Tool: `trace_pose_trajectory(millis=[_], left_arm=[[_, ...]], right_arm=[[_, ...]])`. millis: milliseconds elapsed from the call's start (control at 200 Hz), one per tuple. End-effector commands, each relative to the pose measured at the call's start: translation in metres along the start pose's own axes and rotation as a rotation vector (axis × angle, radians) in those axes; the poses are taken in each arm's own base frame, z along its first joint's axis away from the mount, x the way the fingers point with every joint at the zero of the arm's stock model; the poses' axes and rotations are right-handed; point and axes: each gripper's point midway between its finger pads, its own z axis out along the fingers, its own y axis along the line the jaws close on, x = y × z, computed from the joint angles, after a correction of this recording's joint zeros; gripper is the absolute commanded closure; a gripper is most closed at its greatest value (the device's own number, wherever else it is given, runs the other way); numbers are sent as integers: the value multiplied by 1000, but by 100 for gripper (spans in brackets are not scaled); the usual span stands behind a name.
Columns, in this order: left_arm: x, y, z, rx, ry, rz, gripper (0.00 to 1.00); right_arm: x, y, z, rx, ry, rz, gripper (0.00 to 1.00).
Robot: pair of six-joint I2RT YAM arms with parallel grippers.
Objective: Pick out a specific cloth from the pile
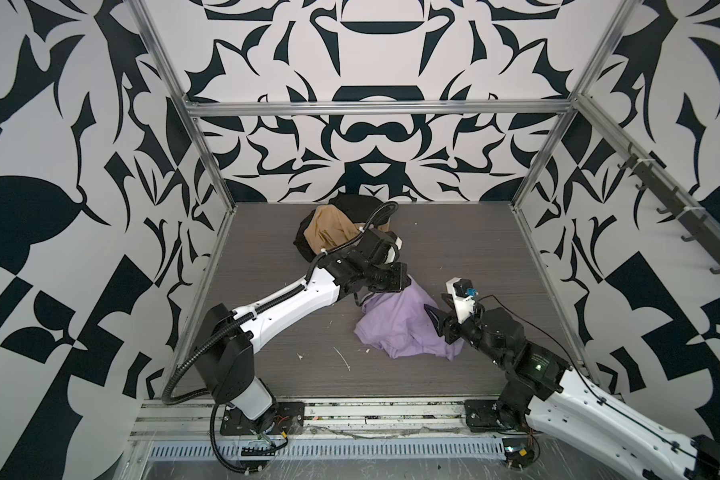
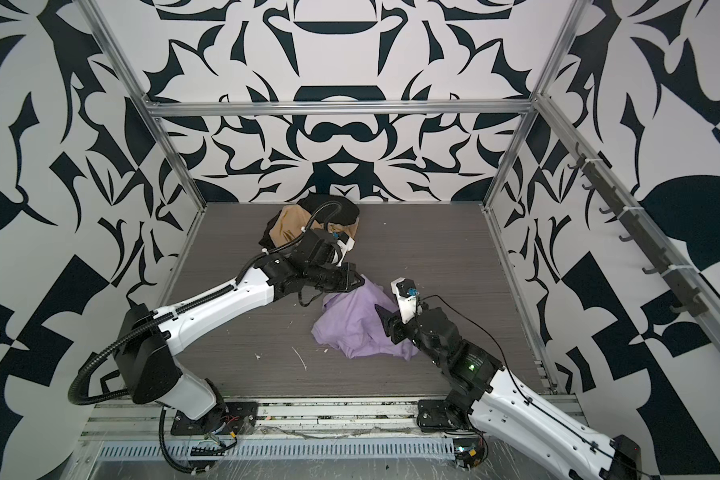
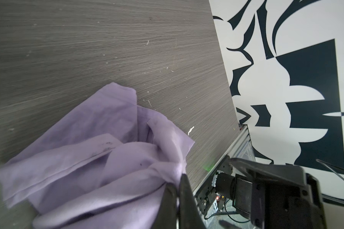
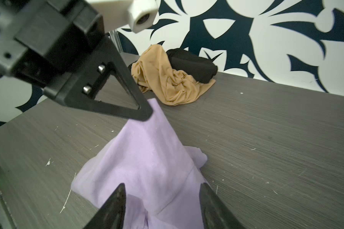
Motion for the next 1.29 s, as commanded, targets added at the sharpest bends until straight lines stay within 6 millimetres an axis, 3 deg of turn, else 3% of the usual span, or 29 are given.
trace_pose_trajectory(millis=[0, 340, 550, 810, 1070, 1165, 1290], left_arm=[[2, -13, 9, 19, 44, 64, 100], [27, -41, 63, 63, 214, 198, 100], [42, -59, 99, 88, 311, 289, 100], [51, -74, 125, 152, 386, 364, 97], [63, -66, 144, 190, 424, 347, 78], [63, -65, 139, 193, 410, 361, 67], [49, -67, 121, 197, 338, 382, 49]], right_arm=[[-14, -19, -9, 98, -48, 9, 39], [-14, -90, -43, 480, -105, 41, 42], [-11, -105, -57, 560, -122, 40, 44], [-9, -119, -69, 658, -113, 18, 46], [-7, -122, -68, 672, -113, 37, 48], [-6, -120, -66, 663, -109, 42, 48], [-5, -117, -62, 637, -98, 47, 48]])
